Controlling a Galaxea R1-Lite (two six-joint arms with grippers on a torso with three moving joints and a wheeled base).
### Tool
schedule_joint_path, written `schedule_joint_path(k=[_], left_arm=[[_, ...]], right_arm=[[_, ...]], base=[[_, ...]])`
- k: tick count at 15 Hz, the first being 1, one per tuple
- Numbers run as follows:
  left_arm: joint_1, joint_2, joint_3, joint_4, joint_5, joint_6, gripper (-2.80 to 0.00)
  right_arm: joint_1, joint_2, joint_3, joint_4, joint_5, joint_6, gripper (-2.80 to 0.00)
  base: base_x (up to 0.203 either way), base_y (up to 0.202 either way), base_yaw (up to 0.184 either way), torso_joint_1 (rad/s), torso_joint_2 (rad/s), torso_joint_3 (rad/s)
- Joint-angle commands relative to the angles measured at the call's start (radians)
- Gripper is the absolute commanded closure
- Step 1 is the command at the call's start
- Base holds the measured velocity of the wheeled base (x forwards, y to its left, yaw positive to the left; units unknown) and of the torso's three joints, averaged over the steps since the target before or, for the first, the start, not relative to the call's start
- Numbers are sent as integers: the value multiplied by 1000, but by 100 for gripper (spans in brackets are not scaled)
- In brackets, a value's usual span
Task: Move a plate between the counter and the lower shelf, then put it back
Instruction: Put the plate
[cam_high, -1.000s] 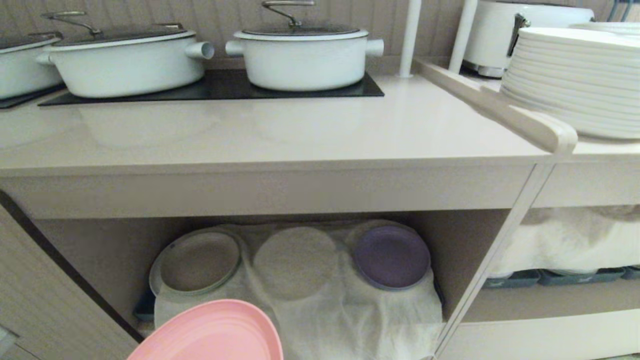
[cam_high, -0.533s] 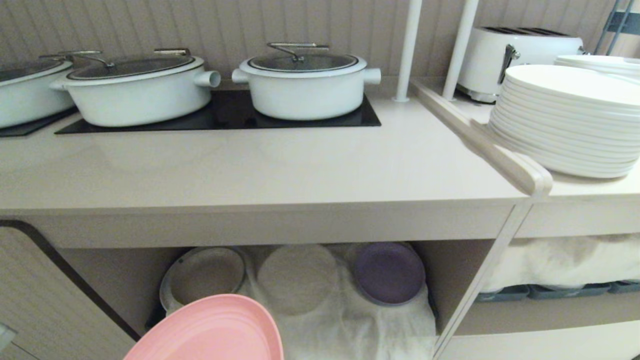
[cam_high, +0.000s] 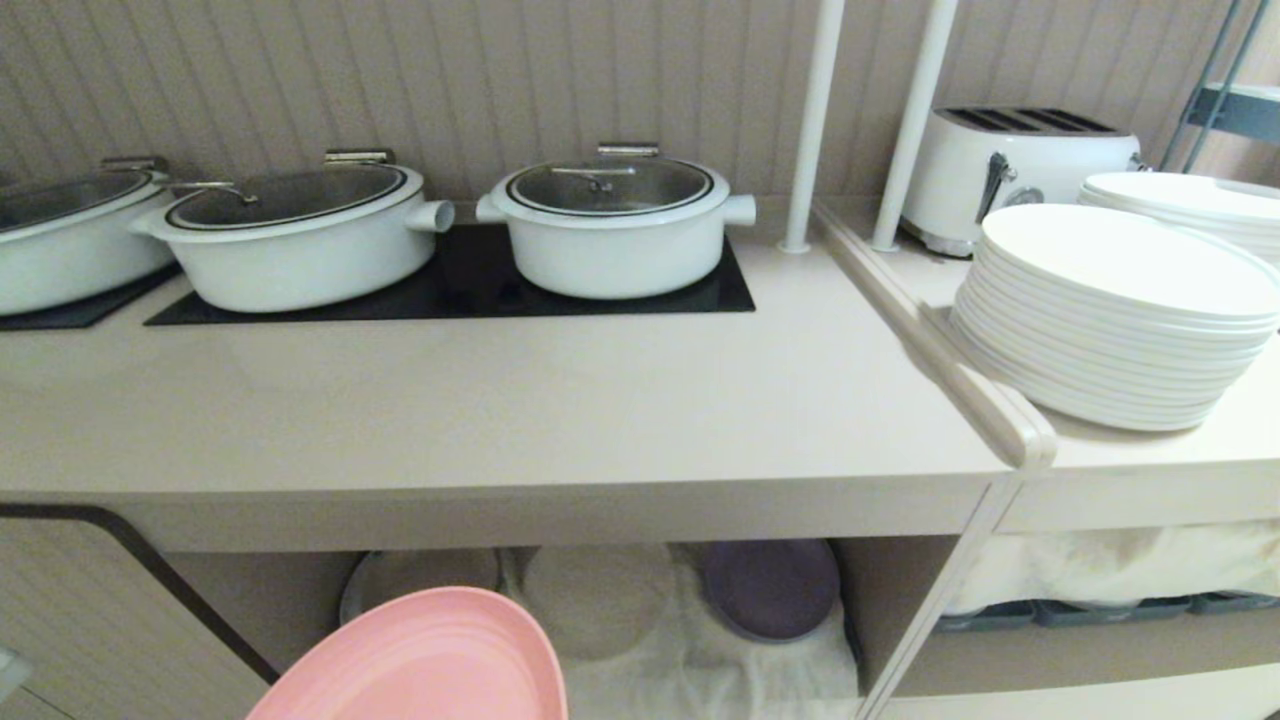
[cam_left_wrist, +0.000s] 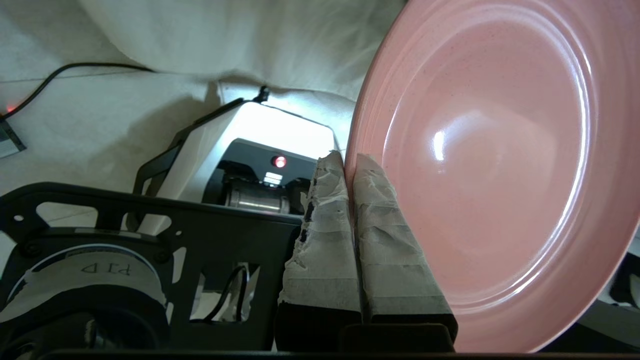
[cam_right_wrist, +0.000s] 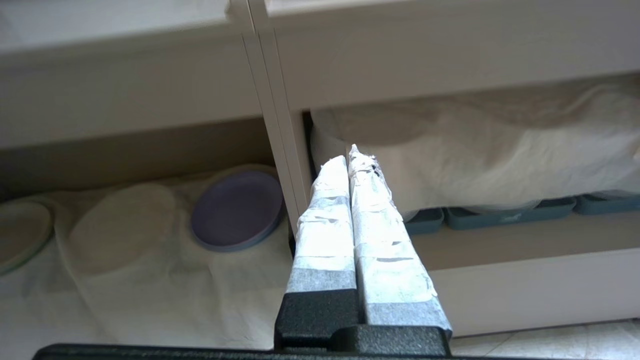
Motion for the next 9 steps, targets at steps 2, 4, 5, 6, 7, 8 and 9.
schedule_joint_path(k=[2,4,5,6,7,8,9], left_arm=[[0,4,0,-7,0,-6,0],[0,5,0,-8,0,-7,0],[0,4,0,-7,0,-5,0],[0,6,0,-7,2,-5,0],[0,6,0,-7,2,-5,0],[0,7,0,-7,2,-5,0],[0,7,0,-7,2,-5,0]], right_arm=[[0,0,0,1,0,1,0],[0,0,0,-1,0,1,0],[0,0,0,0,0,1,0],[0,0,0,1,0,1,0],[0,0,0,-1,0,1,0],[0,0,0,1,0,1,0],[0,0,0,-1,0,1,0]], base=[[0,0,0,261,-571,-299],[0,0,0,276,-582,-308],[0,0,0,282,-608,-313],[0,0,0,272,-601,-324],[0,0,0,271,-579,-305],[0,0,0,229,-461,-245],[0,0,0,207,-422,-227]])
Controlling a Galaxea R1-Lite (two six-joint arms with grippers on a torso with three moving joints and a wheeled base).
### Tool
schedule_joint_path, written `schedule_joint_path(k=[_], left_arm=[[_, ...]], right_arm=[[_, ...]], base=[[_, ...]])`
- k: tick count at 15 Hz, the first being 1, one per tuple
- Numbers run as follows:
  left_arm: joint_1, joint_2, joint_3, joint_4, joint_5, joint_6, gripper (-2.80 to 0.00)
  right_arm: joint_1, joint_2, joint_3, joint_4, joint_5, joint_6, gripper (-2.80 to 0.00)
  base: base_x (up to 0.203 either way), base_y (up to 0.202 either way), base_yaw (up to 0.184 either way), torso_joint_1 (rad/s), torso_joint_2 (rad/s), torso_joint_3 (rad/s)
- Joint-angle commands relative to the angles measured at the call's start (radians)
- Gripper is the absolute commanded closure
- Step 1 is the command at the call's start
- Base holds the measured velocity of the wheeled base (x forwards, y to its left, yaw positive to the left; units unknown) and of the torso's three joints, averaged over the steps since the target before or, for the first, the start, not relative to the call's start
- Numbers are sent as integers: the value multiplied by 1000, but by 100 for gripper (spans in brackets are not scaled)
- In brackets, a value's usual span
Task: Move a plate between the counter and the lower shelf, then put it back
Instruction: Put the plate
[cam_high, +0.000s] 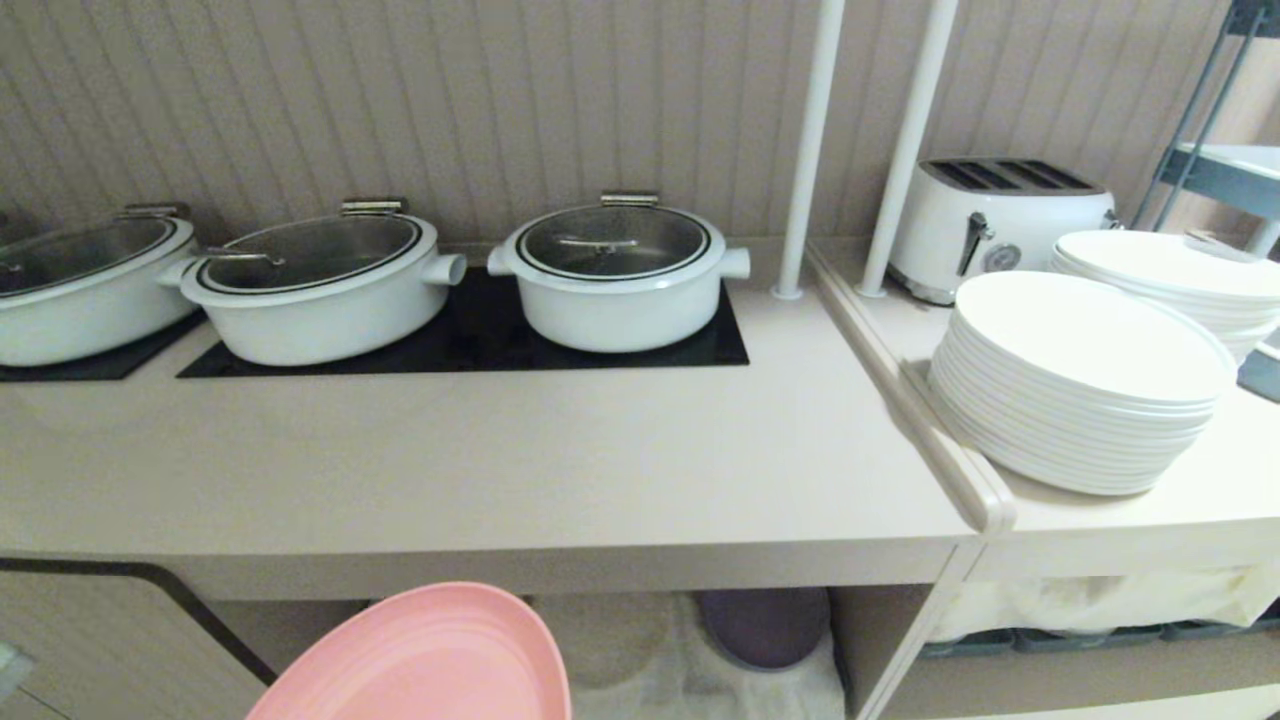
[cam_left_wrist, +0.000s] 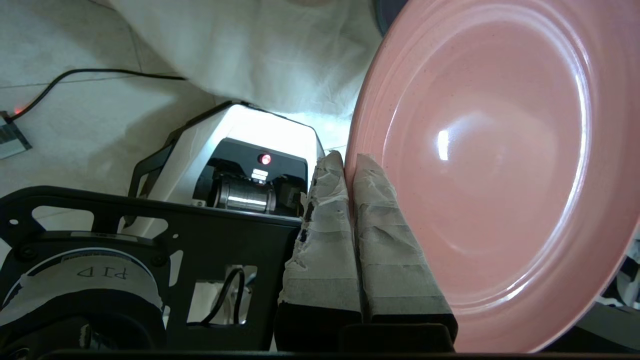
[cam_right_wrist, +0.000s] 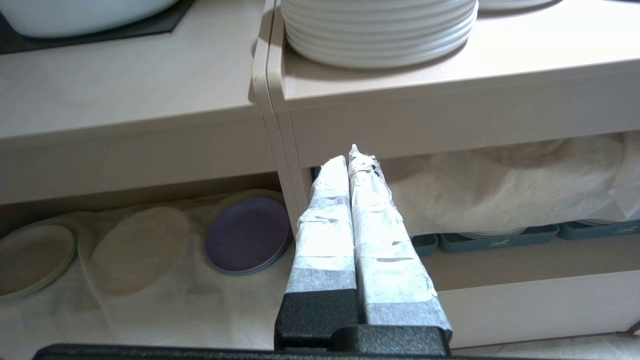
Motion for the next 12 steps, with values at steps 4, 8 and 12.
schedule_joint_path(k=[4,8,12], left_arm=[[0,4,0,3,1,-5,0],[0,4,0,3,0,-5,0],[0,11,-3,1,3,-5,0]], right_arm=[[0,0,0,1,0,1,0],[0,0,0,0,0,1,0],[0,0,0,1,0,2,0]], base=[[0,0,0,181,-359,-189],[0,0,0,133,-273,-141],[0,0,0,0,0,0]])
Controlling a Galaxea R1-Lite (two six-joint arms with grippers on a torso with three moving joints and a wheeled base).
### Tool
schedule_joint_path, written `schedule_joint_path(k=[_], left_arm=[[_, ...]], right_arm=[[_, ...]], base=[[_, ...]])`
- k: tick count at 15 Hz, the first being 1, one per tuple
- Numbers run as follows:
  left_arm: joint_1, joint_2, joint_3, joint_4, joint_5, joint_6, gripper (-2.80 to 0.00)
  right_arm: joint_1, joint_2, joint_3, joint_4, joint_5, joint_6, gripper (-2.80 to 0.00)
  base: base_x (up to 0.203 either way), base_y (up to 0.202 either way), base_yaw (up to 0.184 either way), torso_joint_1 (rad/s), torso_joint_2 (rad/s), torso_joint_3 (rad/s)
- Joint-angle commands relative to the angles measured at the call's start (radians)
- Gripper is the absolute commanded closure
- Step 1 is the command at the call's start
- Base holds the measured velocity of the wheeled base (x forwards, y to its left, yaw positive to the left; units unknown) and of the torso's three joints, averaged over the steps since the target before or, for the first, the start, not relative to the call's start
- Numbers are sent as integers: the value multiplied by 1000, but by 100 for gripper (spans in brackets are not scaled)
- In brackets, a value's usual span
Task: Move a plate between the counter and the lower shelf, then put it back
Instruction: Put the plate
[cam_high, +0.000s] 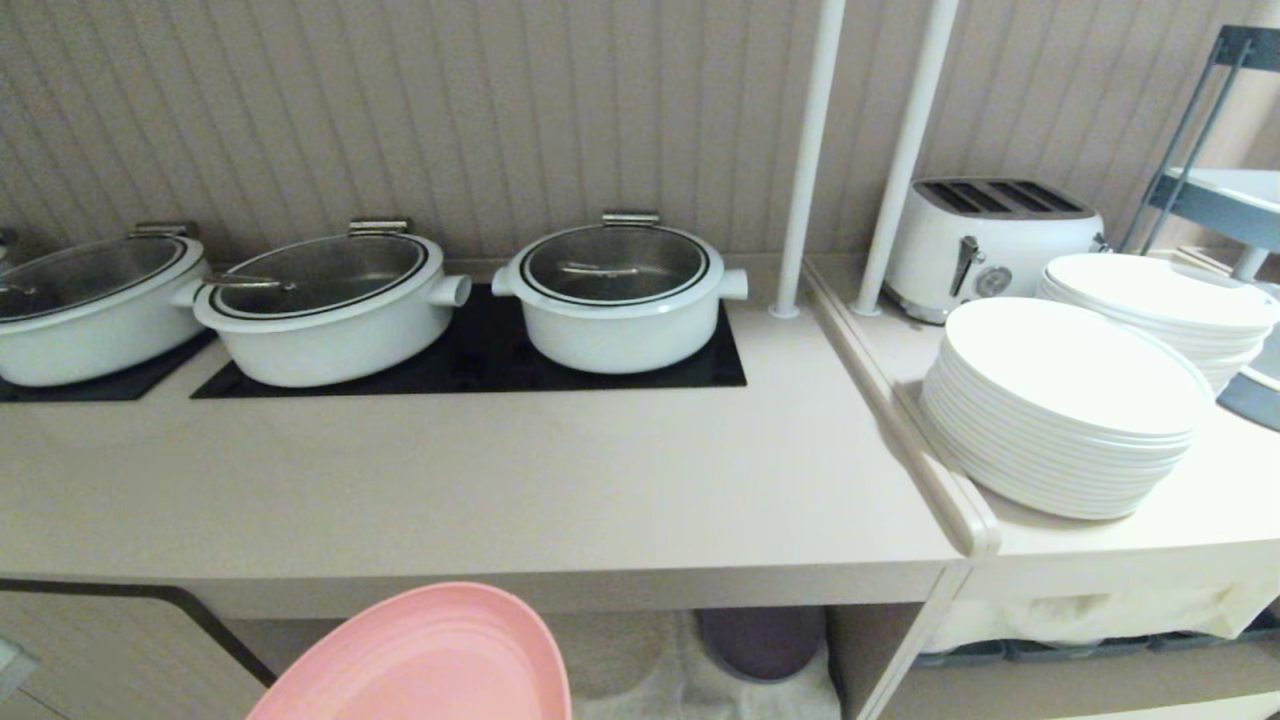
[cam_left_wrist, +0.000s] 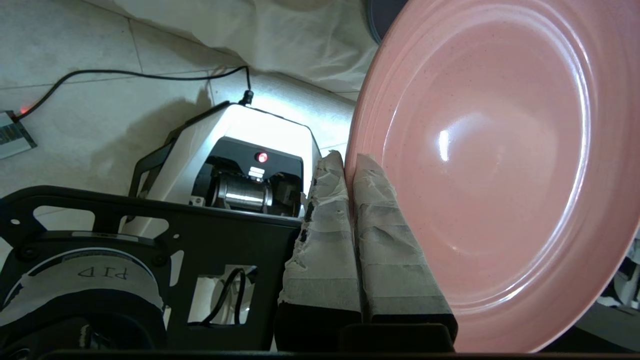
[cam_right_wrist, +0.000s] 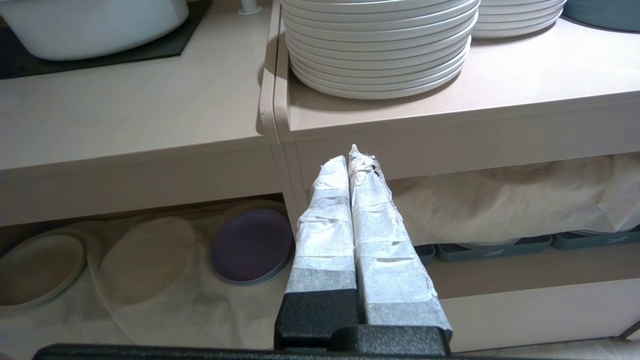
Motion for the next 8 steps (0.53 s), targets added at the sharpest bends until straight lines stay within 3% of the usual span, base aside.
schedule_joint_path(k=[1,4,8], left_arm=[[0,8,-7,2,3,-5,0],[0,27,-26,2,4,1,0],[0,56,-29,-33,7,65,0]], right_arm=[[0,0,0,0,0,1,0],[0,0,0,0,0,1,0],[0,0,0,0,-1,1,0]], base=[[0,0,0,0,0,0],[0,0,0,0,0,0],[0,0,0,0,0,0]])
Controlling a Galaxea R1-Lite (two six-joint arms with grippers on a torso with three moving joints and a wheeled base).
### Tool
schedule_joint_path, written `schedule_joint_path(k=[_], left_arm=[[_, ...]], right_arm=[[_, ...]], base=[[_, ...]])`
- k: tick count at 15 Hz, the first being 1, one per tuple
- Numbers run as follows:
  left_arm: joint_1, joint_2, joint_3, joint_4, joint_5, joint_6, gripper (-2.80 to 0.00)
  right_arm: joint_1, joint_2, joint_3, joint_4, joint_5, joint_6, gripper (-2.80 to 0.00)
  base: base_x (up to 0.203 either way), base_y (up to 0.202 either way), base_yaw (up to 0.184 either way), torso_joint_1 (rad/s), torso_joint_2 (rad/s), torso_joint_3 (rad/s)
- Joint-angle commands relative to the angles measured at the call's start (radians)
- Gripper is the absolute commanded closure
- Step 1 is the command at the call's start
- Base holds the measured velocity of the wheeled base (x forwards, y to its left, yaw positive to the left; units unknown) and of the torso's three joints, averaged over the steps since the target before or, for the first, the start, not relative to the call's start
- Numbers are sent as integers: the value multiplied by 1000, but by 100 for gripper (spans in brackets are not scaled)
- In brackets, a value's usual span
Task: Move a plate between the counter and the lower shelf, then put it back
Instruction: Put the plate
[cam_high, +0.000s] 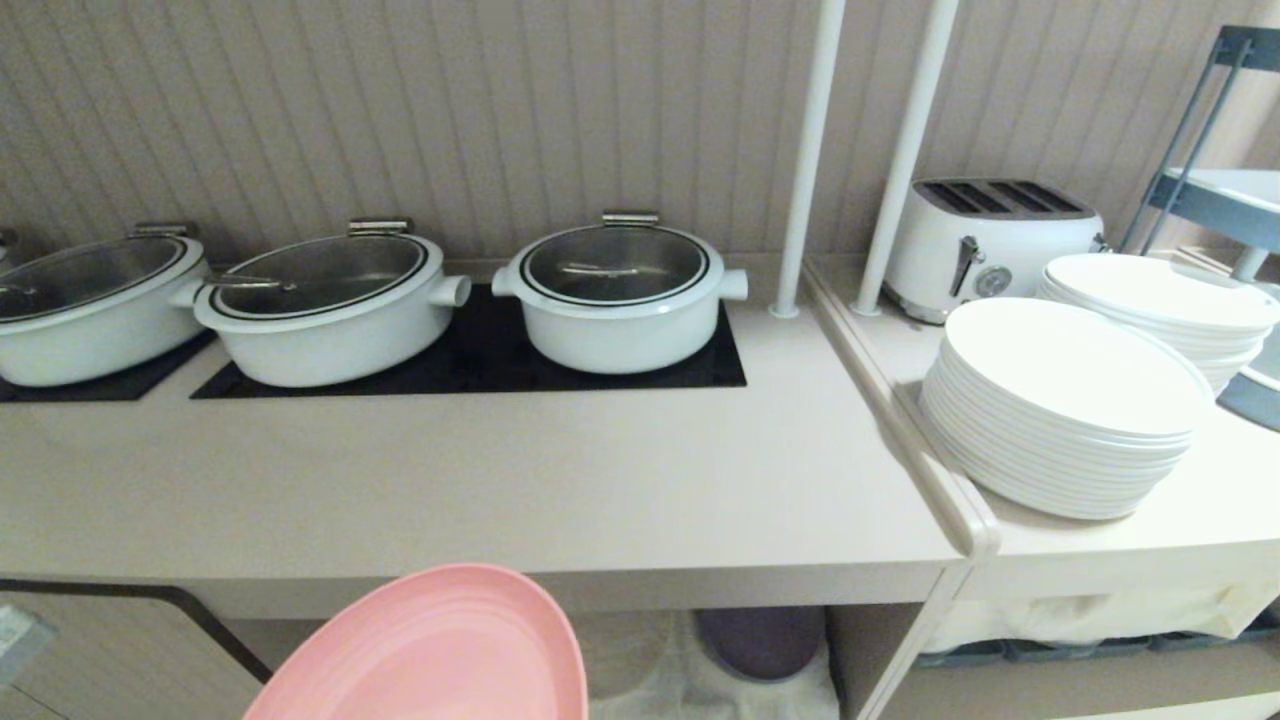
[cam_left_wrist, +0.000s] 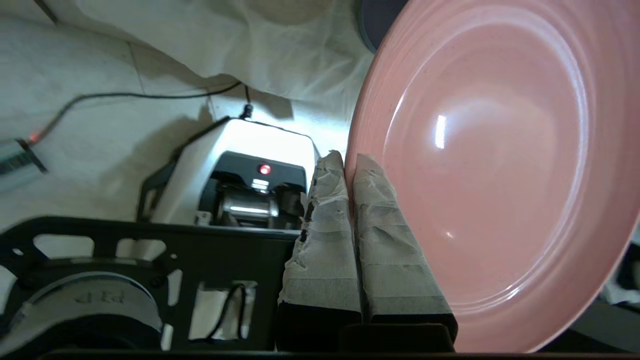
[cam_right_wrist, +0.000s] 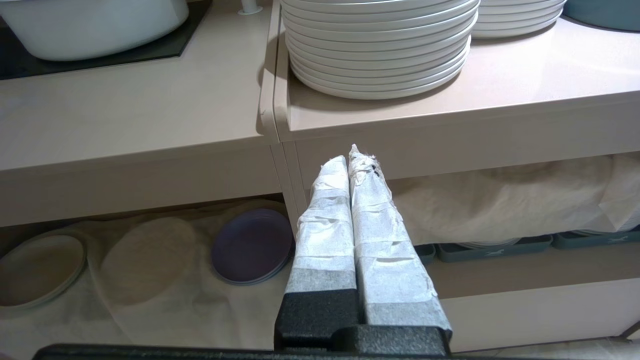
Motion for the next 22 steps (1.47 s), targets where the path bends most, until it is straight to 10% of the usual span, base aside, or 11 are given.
schedule_joint_path(k=[1,22], left_arm=[[0,24,-8,1,3,11,0],[21,512,-337,-94,8,56,0]], right_arm=[[0,0,0,0,0,0,0],[0,0,0,0,-1,2,0]], base=[[0,0,0,0,0,0],[0,0,0,0,0,0]])
